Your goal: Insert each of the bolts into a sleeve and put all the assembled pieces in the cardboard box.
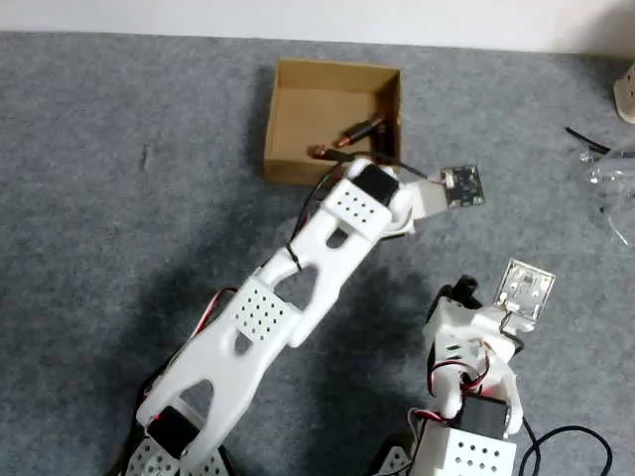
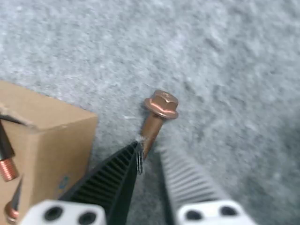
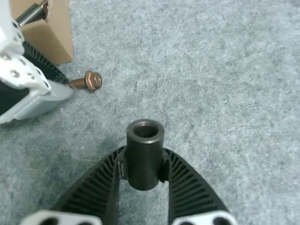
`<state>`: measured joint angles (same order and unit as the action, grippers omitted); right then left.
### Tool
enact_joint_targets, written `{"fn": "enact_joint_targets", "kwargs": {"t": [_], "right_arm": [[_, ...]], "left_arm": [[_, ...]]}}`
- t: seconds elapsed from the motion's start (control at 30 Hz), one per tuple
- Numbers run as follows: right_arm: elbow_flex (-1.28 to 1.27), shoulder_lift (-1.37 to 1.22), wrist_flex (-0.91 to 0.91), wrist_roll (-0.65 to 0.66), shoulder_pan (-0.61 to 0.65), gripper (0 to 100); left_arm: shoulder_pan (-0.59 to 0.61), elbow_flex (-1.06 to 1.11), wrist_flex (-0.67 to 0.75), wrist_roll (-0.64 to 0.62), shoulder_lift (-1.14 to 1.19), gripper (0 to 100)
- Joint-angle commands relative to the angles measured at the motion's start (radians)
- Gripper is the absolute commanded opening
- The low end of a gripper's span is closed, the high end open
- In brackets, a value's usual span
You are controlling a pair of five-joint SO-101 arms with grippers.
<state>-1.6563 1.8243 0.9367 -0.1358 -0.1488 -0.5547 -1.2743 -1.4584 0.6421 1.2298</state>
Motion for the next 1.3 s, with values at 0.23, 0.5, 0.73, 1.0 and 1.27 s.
{"fn": "enact_joint_targets", "kwargs": {"t": [0.23, 0.5, 0.73, 1.0, 1.27], "right_arm": [[0.013, 0.013, -0.035, 0.011, -0.007, 0.4], [0.013, 0.013, -0.035, 0.011, -0.007, 0.4], [0.013, 0.013, -0.035, 0.011, -0.007, 0.4], [0.013, 0.013, -0.035, 0.011, -0.01, 0.4], [0.015, 0.013, -0.035, 0.011, -0.01, 0.4]], "left_arm": [[0.001, -0.134, -0.144, 0.008, 0.01, 1], [-0.012, -0.317, -0.287, 0.005, 0.012, 1], [-0.012, -0.329, -0.284, 0.005, 0.028, 7], [-0.012, -0.325, -0.192, 0.006, 0.143, 21], [-0.01, -0.317, -0.123, 0.005, 0.14, 19]]}}
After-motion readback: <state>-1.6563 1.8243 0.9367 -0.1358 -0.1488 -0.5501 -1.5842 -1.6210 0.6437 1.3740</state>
